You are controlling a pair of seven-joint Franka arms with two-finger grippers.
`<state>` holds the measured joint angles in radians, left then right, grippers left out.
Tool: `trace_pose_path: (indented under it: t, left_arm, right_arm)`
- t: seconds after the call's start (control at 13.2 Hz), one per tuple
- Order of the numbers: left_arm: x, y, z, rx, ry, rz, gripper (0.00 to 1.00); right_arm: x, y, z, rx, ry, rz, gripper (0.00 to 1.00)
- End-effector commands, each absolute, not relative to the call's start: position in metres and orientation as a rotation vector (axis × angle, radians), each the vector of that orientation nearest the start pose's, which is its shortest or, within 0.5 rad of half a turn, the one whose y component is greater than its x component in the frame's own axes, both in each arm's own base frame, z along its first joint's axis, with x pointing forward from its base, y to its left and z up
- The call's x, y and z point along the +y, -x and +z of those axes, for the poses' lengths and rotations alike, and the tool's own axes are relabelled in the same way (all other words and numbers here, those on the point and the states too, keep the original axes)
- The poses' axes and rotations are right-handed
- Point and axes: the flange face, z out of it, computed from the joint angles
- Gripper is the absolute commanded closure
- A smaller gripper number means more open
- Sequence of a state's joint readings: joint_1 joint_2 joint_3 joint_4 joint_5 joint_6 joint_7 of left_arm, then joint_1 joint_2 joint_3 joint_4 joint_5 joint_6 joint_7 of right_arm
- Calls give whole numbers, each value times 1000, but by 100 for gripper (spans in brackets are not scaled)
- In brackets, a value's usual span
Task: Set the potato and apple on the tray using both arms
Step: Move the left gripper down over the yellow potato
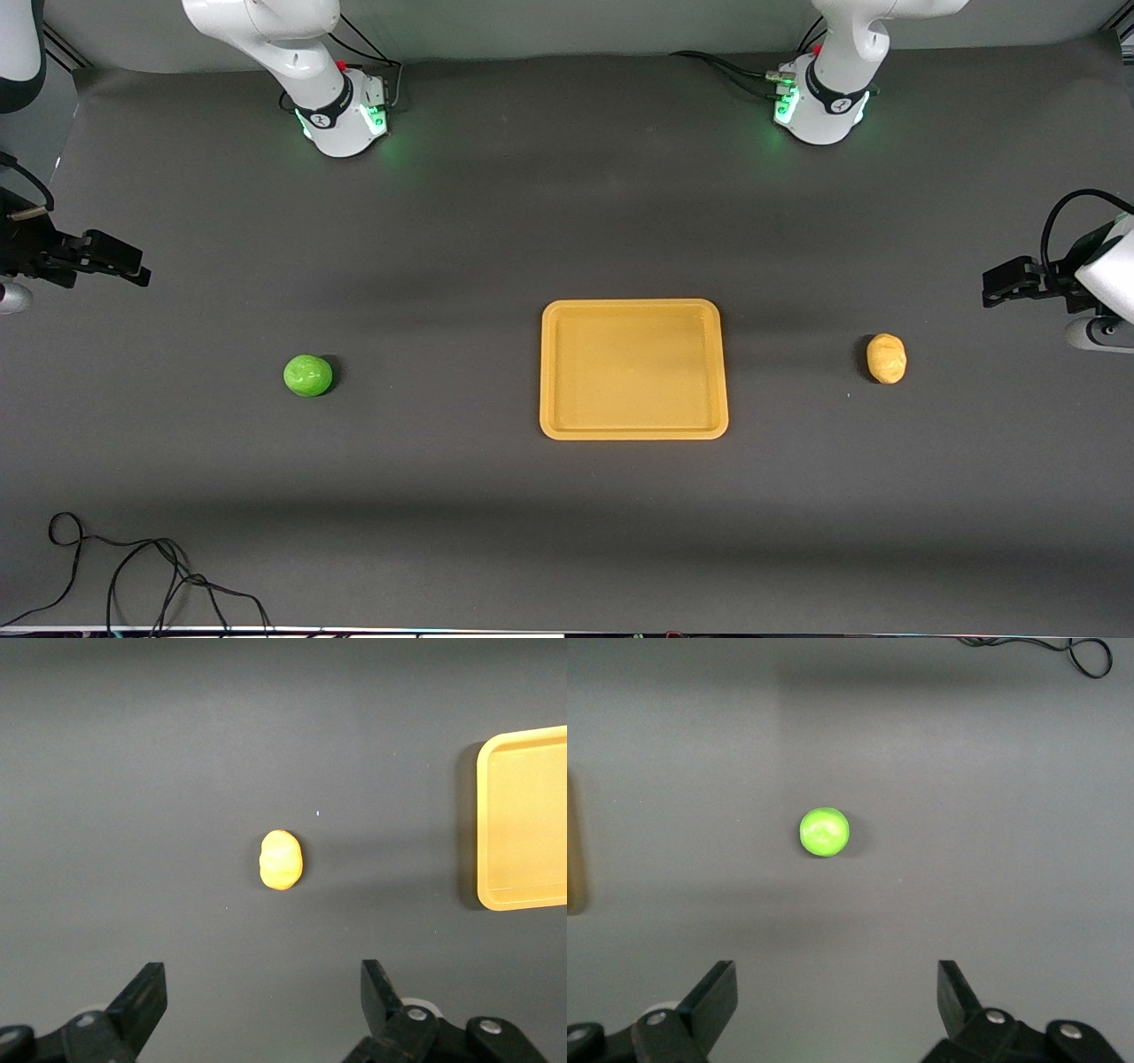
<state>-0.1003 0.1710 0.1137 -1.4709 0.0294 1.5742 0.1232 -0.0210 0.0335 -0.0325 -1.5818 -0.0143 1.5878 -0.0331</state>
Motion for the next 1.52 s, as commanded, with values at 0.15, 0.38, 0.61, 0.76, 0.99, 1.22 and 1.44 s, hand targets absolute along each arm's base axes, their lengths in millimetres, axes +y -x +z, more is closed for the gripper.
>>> trace_pose_path:
  t: [0.15,0.38,0.61,0.76,0.99,1.22,1.44]
  left_arm:
    - [7,-600,576,176,3078,118,2]
    - [5,-604,568,167,3077,120,2]
    - [0,-624,532,171,3070,129,3]
    - [-5,-641,499,186,3063,133,4]
    - [-8,-661,440,196,3064,113,4]
    - [-7,-657,387,204,3067,47,4]
    - [-7,-649,355,210,3067,103,4]
  right_arm:
    - [-33,-568,608,15,3139,29,0]
    - [-33,-569,607,15,3139,31,0]
    - [-32,-569,606,12,3139,31,0]
    - [-32,-572,606,12,3139,29,0]
    - [-31,-573,605,7,3139,31,0]
    - [-32,-573,603,5,3139,38,0]
    - [-32,-573,603,2,3139,29,0]
